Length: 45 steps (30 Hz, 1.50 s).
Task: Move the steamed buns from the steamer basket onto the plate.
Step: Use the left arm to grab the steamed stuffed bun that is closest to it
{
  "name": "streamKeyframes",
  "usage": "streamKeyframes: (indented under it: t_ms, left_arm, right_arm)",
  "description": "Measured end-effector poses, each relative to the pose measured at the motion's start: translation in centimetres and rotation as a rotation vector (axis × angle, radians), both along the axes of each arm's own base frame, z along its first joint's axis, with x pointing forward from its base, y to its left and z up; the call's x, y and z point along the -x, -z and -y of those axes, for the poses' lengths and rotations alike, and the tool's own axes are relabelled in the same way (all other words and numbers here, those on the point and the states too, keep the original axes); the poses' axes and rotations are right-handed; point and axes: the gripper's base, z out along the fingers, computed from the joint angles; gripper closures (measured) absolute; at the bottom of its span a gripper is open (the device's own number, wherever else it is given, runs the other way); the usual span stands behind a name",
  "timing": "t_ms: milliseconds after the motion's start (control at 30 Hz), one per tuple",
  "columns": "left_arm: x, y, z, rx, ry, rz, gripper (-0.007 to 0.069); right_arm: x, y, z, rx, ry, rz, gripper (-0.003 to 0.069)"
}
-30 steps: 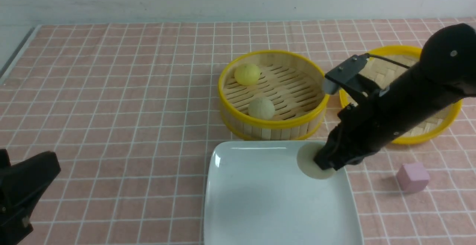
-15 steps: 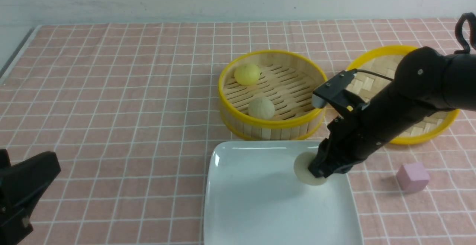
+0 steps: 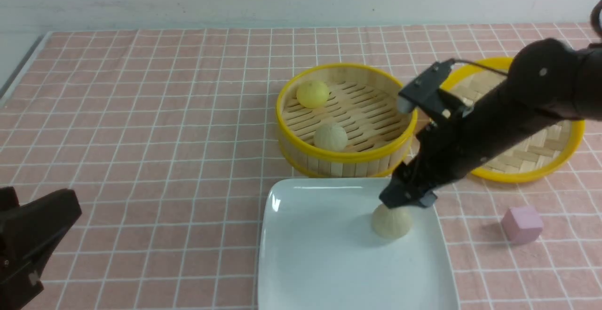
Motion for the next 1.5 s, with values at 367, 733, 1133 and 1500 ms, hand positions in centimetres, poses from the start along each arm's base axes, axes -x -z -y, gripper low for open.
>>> streamKeyframes:
  t_ms: [367,733,1133,1500]
  left_arm:
    - [-2.4,0.2,1.3,0.058,0.167,-0.039,0.0118]
    - [-8.9,0.9,2.4,0.142,0.367,0.005,0.0118]
    - [-18.6,-1.4,2.5,0.027,0.579,-0.176,0.0118]
    - [-23.7,-2.3,8.6,-0.152,0.71,-0.241,0.0118]
  right_arm:
    - [8.3,-18.5,4.0,-0.138,0.051,0.542,0.0106]
    - [18.9,-22.9,8.6,-0.139,0.104,0.569,0.0109]
    - [23.8,-19.5,11.3,-0.036,0.162,0.461,0.0109]
    - [23.7,-17.7,11.4,0.004,0.181,0.398,0.0109]
